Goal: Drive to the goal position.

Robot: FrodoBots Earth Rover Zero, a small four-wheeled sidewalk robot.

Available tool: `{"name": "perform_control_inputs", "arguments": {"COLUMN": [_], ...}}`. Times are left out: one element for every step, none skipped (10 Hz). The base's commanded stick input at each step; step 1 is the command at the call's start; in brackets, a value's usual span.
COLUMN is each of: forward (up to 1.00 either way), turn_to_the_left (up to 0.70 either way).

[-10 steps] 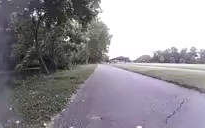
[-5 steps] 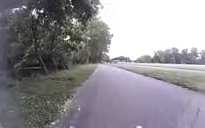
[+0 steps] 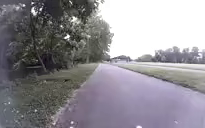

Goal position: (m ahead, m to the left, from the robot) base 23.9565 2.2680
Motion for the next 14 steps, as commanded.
{"name": "perform_control_inputs", "arguments": {"forward": [0.7,0.7,0.7,0.7,0.7,0.7,0.7,0.7,0.7,0.7,0.7,0.7,0.7,0.7], "turn_to_the_left": [0.0,-0.01,-0.01,0.0,0.0,-0.01,-0.01,-0.01,-0.01,0.0,-0.01,-0.01,0.0,-0.01]}}
